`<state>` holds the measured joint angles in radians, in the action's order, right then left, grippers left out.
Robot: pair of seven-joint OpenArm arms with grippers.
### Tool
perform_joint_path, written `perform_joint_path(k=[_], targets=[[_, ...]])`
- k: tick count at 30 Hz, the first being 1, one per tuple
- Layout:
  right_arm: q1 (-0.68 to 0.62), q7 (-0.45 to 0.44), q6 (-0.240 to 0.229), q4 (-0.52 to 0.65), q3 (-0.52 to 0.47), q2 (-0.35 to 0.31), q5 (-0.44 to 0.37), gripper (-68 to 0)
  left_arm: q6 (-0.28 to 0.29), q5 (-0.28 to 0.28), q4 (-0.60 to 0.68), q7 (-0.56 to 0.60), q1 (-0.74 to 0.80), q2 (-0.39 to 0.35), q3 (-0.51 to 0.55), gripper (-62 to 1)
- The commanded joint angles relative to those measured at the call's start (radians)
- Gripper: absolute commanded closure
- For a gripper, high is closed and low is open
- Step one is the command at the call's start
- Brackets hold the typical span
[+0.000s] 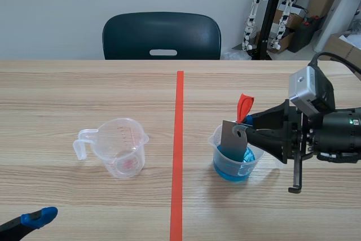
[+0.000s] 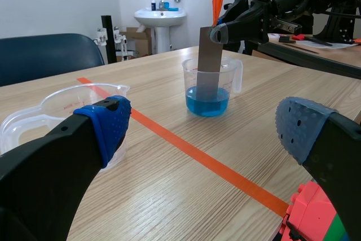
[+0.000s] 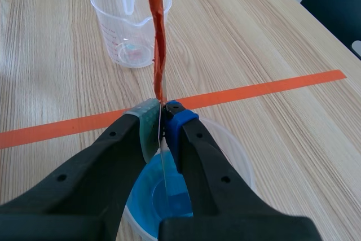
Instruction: Do the redox reaction experiment. hold the plate still in the solution
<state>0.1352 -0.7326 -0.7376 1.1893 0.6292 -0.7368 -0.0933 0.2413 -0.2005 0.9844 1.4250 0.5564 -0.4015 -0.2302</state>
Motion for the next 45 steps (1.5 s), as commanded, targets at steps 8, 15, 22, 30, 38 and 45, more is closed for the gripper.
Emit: perform_joint_path(k=[8, 15, 22, 30, 38, 45], targets=[[0.011, 0.001, -0.008, 0.001, -0.011, -0.003, 0.003, -0.6, 0.005, 0.003, 0.020, 0.014, 0.006, 0.004, 0.007, -54.0], [0.011, 0.001, -0.008, 0.001, -0.011, -0.003, 0.003, -0.6, 0.005, 0.003, 0.020, 0.014, 0.006, 0.004, 0.007, -54.0], [0.011, 0.001, -0.008, 0.001, -0.011, -0.003, -0.005, -0.6, 0.005, 0.003, 0.020, 0.014, 0.006, 0.004, 0.007, -54.0], [0.011, 0.002, -0.008, 0.001, -0.012, -0.009, -0.035, -0.6, 0.005, 0.003, 0.020, 0.014, 0.006, 0.005, 0.007, -54.0], [0.011, 0.058, -0.008, 0.001, -0.012, -0.008, -0.114, -0.7, 0.005, 0.003, 0.020, 0.014, 0.006, 0.005, 0.007, -54.0], [0.011, 0.100, -0.008, 0.001, -0.012, -0.008, -0.178, -0.7, 0.005, 0.003, 0.020, 0.014, 0.006, 0.005, 0.007, -54.0]])
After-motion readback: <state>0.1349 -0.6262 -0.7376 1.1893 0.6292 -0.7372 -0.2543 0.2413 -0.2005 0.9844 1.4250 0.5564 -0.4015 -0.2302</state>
